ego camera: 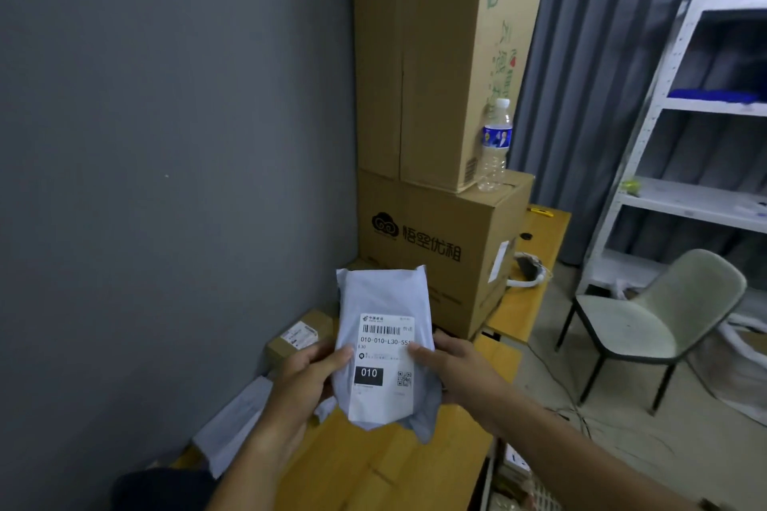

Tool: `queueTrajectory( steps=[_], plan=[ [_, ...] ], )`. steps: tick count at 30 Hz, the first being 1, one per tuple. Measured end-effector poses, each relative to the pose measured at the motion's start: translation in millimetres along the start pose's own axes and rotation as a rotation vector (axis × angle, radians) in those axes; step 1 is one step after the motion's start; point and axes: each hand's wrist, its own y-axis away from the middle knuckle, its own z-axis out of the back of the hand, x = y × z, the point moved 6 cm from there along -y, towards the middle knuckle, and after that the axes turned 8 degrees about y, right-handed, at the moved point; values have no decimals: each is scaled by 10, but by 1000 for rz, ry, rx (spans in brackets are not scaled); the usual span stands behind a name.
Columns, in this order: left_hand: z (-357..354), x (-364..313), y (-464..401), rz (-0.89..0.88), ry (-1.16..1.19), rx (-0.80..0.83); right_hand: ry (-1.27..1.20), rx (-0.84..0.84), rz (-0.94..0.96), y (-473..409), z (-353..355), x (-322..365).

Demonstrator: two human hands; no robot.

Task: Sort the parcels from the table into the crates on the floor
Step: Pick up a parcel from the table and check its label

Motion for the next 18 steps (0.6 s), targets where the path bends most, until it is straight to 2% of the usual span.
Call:
queueTrajectory(
  steps=[9,14,18],
  plan=[
    [-941,264,-6,9,-71,132,-48,-141,-44,437,877,-314],
    [-1813,426,172,-33,-121,240,-127,-270,-25,915,1585,-554],
    [-2598,738,408,2,-133,319,-177,-385,-42,1402,2289,-886]
  ],
)
